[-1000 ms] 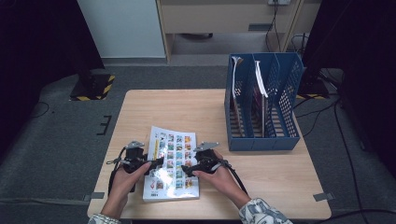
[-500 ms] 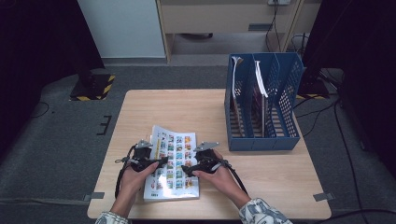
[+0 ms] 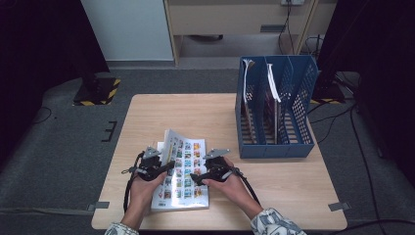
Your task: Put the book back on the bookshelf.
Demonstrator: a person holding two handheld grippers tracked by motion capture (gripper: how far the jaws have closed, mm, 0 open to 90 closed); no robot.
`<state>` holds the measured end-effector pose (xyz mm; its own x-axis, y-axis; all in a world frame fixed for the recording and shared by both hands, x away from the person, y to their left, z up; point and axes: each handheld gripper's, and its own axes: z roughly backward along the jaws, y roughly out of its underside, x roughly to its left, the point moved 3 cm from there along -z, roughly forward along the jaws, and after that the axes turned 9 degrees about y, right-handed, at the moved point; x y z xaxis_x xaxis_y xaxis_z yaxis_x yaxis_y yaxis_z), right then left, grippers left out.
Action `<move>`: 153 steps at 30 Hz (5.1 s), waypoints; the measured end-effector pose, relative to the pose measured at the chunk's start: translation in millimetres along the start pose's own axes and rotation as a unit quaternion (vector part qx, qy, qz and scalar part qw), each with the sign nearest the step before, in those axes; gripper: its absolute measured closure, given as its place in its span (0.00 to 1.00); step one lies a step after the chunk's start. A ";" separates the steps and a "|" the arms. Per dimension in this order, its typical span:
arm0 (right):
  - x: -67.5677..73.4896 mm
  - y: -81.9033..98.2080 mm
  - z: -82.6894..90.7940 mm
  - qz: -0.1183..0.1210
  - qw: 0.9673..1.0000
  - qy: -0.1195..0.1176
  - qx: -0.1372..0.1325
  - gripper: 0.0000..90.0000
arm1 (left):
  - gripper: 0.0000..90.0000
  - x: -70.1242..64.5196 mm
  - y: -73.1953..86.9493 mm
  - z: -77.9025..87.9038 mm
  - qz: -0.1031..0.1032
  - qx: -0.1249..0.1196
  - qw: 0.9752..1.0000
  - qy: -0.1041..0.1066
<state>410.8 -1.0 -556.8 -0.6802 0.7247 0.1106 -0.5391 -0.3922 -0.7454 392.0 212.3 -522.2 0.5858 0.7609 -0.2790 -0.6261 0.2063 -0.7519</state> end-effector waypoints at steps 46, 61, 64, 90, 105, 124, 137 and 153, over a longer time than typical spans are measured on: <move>-1.4 1.7 4.6 -0.026 0.997 -0.077 0.002 0.07 | 0.90 -28.4 -15.5 29.1 -0.095 -0.089 0.991 0.025; -1.8 2.5 3.3 -0.011 0.997 -0.071 -0.002 0.07 | 0.87 0.7 -3.8 13.7 -0.038 -0.064 0.997 0.019; -1.0 2.4 3.0 -0.011 0.998 -0.067 -0.004 0.07 | 0.81 6.6 -1.9 11.3 -0.033 -0.059 0.998 -0.002; -1.6 2.1 2.5 -0.010 0.997 -0.074 -0.002 0.04 | 0.36 37.6 17.6 5.1 0.004 -0.002 0.999 -0.039; 1.9 -12.9 -15.7 -0.033 0.993 -0.113 -0.006 0.09 | 0.35 40.9 23.4 5.2 0.038 -0.012 0.999 -0.027; 10.3 -33.8 -18.8 -0.041 0.991 -0.129 0.002 0.28 | 0.35 42.9 24.2 5.3 0.050 -0.015 0.998 -0.020; 15.2 -47.6 -10.7 -0.081 0.992 -0.092 -0.026 0.73 | 0.34 43.6 22.9 12.4 0.059 -0.022 0.998 -0.011; 9.1 -62.4 38.8 0.028 0.983 -0.034 -0.176 0.79 | 0.21 29.8 8.7 11.3 0.008 -0.065 0.997 0.045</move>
<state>419.0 8.1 -483.8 -0.7426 0.6626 0.0972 -0.3019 -0.2017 -0.9317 398.1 243.7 -530.3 0.6240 0.7034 -0.3405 -0.5675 0.1084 -0.8162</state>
